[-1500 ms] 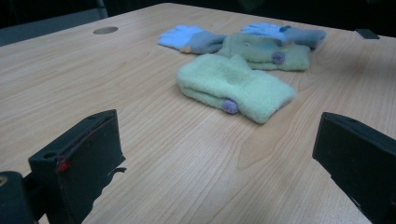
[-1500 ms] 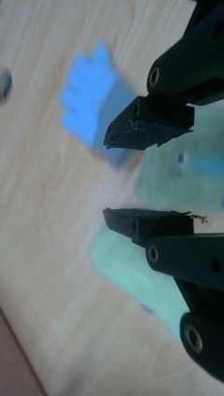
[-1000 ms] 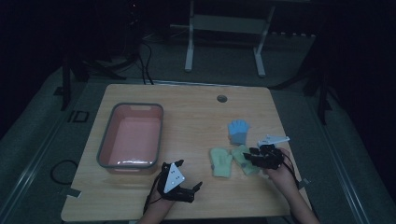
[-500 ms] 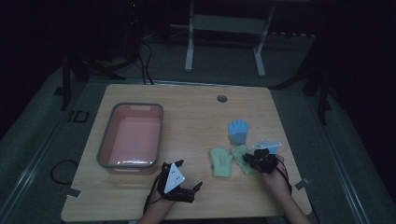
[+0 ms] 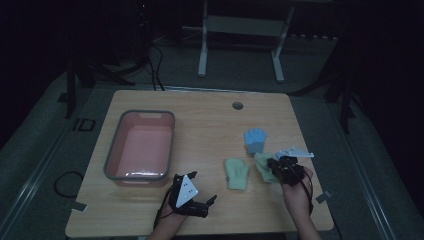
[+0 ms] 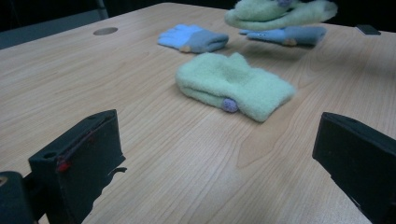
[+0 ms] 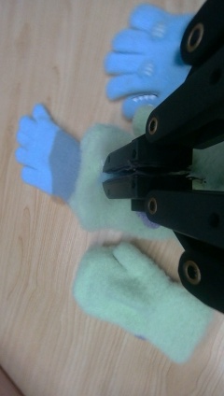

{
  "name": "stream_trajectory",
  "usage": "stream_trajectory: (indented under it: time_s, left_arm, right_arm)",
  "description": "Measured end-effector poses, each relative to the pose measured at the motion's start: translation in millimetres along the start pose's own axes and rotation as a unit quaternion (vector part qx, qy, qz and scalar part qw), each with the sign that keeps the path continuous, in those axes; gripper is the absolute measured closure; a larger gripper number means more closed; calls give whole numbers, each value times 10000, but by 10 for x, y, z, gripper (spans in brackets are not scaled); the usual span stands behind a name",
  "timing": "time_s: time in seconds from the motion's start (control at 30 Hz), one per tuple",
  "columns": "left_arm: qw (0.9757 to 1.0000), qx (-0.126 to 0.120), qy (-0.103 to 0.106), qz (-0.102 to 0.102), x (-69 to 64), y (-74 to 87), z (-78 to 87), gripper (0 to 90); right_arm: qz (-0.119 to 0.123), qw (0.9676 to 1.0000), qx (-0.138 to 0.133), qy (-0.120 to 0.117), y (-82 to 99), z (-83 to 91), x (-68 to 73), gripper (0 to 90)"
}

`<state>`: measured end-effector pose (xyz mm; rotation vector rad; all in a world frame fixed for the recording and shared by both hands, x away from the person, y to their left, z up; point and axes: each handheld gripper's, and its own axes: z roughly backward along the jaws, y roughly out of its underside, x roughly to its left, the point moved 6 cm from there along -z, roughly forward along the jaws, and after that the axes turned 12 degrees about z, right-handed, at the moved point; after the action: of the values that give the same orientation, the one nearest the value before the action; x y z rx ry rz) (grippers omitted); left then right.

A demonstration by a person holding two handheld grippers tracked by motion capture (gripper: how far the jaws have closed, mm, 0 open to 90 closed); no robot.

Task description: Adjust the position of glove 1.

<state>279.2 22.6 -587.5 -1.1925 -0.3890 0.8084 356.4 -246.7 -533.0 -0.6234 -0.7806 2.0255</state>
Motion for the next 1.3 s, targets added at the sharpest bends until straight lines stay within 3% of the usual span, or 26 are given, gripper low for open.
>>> stream_trajectory:
  time_s: [0.2, 0.37, 0.6, 0.8, 0.97, 1.0, 1.1, 1.17, 1.23, 1.3]
  left_arm:
    - [10000, 0, -5, -5, 1, 0, -1, 16]
    - [10000, 4, -9, -17, -1, 0, -1, 16]
    - [10000, 6, -6, -17, -1, 0, -1, 16]
    - [10000, 8, -2, -31, -2, 0, -1, 16]
    - [10000, 8, 4, -34, -4, 1, -1, 16]
    - [10000, 9, 0, -36, -4, 1, -1, 16]
    - [10000, 9, 0, -20, -3, 1, -2, 16]
    - [10000, 10, -2, -10, -2, 1, -2, 16]
    - [10000, 8, -8, -7, -2, 1, -2, 16]
    - [10000, 10, -12, -22, -3, 1, -2, 16]
  right_arm:
    - [-271, 9994, 64, 196, 109, -16, 39, 871]
    - [-304, 9990, 190, 252, 221, -146, 110, 868]
    - [-330, 9986, 408, 97, 378, -332, 175, 736]
    - [-101, 9991, 400, 9, 347, -269, 159, 630]
    - [209, 9996, 140, -150, 271, -166, 82, 610]
    - [389, 9985, 18, -391, 233, -129, 38, 605]
    - [618, 9958, -8, -671, 207, -98, -78, 608]
    - [818, 9942, 73, -696, 216, -101, -135, 609]
    - [968, 9911, 26, -913, 236, -121, -149, 610]
    - [1046, 9887, 211, -1052, 295, -166, -166, 609]
